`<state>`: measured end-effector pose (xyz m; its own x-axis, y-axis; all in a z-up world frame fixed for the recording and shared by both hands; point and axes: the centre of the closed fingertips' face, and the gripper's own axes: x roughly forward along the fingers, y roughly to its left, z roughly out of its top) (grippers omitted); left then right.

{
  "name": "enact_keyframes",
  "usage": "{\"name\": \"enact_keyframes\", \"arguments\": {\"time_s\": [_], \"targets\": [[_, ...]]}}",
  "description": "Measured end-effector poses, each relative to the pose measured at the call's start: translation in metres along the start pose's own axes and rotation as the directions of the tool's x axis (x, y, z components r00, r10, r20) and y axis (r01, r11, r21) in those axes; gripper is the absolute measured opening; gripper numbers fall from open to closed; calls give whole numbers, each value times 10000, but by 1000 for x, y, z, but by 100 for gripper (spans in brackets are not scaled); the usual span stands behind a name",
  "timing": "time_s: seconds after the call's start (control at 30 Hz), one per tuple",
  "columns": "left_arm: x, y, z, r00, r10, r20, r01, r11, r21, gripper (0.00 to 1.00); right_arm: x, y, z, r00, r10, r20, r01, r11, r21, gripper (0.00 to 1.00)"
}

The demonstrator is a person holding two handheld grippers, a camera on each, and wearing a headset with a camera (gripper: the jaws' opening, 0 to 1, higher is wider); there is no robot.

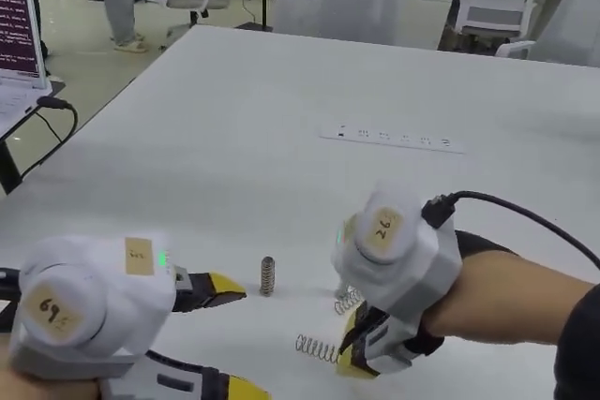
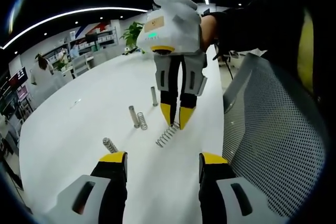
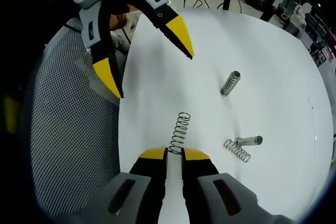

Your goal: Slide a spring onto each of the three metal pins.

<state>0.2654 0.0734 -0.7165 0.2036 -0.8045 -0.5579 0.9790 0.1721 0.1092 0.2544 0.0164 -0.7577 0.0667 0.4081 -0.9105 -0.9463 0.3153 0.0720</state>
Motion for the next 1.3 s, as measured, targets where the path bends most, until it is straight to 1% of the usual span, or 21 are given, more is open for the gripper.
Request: {"name": "enact_keyframes", "arguments": {"time_s": [0.1,0.23,0.33,0.43,0.57,0.7,0.8,0.9,1.0,1.13,1.23,1.3], "targets": [[2,-2,4,9999,-112,108,111,9999,67,47,-7,5,10,9998,93,167,-90,9998,-183,8],[5,-4,7,9996,-259,126,256,9994,227,43,-13,11,20,9996,175,230,-164,9988,-458,8],[8,-6,10,9990,-435,143,427,9975,555,38,-17,16,27,9991,324,276,-306,9974,-656,8],[10,-8,11,9983,-576,120,566,9957,736,35,-20,20,30,9987,461,201,-441,9951,-887,8],[13,-13,11,9963,-862,4,855,9888,1227,28,-22,22,31,9983,580,87,-567,9925,-1081,8],[15,-16,8,9943,-1052,-188,1069,9793,1720,21,-23,25,30,9974,709,-121,-718,9898,-1233,8],[16,-19,9,9927,-1181,-238,1204,9737,1935,16,-23,28,30,9966,797,-202,-817,9880,-1309,8],[17,-21,9,9919,-1243,-280,1274,9673,2193,10,-22,29,30,9959,875,-235,-898,9875,-1294,8],[19,-20,8,9923,-1173,-400,1235,9618,2443,5,-23,30,30,9956,892,-278,-920,9873,-1295,8],[21,-21,7,9915,-1205,-492,1291,9585,2541,4,-24,31,29,9955,902,-294,-932,9878,-1251,8],[21,-21,7,9919,-1162,-506,1253,9598,2512,3,-25,30,30,9961,855,-222,-876,9887,-1218,8],[21,-20,7,9923,-1139,-487,1224,9616,2458,3,-28,29,32,9966,816,-85,-821,9896,-1184,8]]}}
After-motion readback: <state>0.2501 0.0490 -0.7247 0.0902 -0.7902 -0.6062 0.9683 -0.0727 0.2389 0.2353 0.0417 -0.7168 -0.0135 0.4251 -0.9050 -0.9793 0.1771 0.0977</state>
